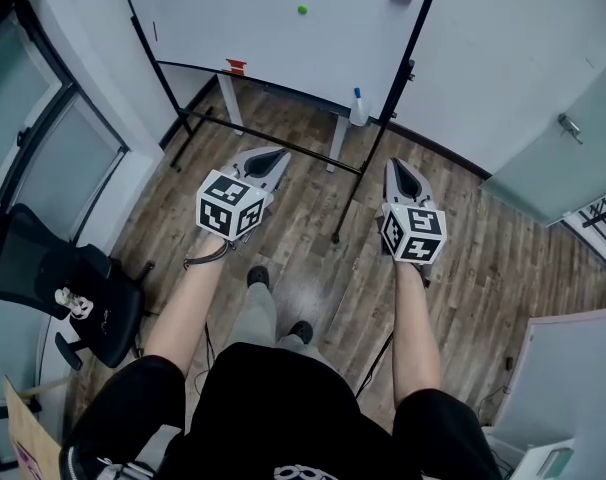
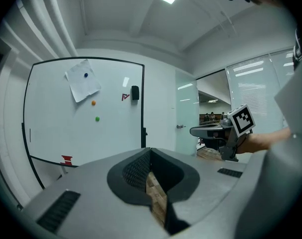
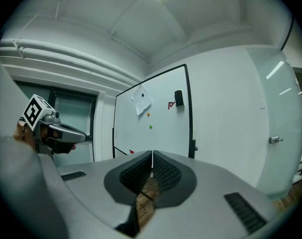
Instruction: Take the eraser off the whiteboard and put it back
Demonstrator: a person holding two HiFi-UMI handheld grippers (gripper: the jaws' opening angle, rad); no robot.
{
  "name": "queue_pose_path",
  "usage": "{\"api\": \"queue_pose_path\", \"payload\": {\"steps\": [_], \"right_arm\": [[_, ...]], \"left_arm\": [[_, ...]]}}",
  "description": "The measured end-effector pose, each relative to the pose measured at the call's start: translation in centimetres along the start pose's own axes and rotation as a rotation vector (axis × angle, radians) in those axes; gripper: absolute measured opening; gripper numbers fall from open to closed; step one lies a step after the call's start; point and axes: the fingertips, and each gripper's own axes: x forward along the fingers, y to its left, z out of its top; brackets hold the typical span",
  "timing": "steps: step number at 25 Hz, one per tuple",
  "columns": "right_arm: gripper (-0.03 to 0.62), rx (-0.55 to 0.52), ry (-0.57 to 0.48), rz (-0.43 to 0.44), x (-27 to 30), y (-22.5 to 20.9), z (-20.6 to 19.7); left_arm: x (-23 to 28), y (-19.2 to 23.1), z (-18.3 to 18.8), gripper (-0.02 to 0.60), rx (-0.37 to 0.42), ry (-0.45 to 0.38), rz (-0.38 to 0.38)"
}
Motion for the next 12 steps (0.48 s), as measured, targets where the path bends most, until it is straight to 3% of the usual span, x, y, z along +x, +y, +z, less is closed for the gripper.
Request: {"api": "queue_pose_path", "payload": {"steps": [12], "right_arm": [[0.025, -0.028, -0.004, -0.083, 7.3, -4.2, 2.4]], "left_arm": [[8.1, 5.7, 3.3, 0.021, 0.013, -0.045, -0.075]]}}
